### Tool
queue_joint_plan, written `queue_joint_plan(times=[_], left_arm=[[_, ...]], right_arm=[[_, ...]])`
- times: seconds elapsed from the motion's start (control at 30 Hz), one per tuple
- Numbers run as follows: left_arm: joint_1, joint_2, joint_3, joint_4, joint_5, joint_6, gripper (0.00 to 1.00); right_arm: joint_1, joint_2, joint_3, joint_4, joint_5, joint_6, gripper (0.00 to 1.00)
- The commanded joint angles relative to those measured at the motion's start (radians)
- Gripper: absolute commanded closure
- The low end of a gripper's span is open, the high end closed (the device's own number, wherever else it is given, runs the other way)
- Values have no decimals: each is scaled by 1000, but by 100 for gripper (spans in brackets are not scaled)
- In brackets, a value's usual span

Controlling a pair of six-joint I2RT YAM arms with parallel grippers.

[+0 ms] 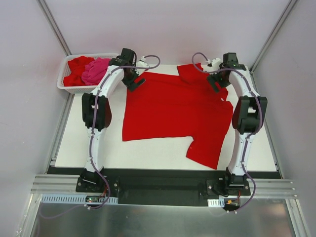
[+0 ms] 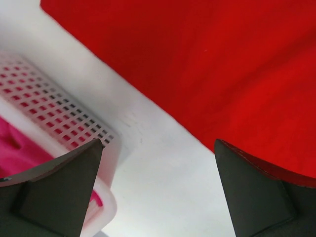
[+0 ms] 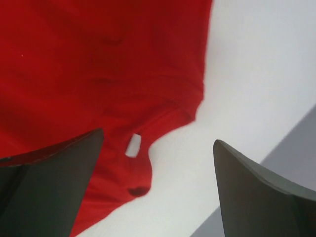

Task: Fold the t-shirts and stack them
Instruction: Grap the side of the flattened tshirt closest away from the robot with both arms

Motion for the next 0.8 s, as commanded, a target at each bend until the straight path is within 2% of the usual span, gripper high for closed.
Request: queue_joint_plan(times=[0.0, 0.17, 0.47, 0.77], left_arm=[[-15, -6, 22, -4, 116, -11, 3], [-20, 33, 37, 17, 104, 31, 3], [-35, 105, 56, 157, 38, 138, 2], [-58, 178, 62, 345, -120, 276, 2]], right_arm=[[34, 67, 67, 78, -2, -21, 1], [55, 127, 102, 122, 32, -67, 2], [62, 168, 78, 169, 100, -185, 2], [62, 167, 23, 206, 172, -299, 3]])
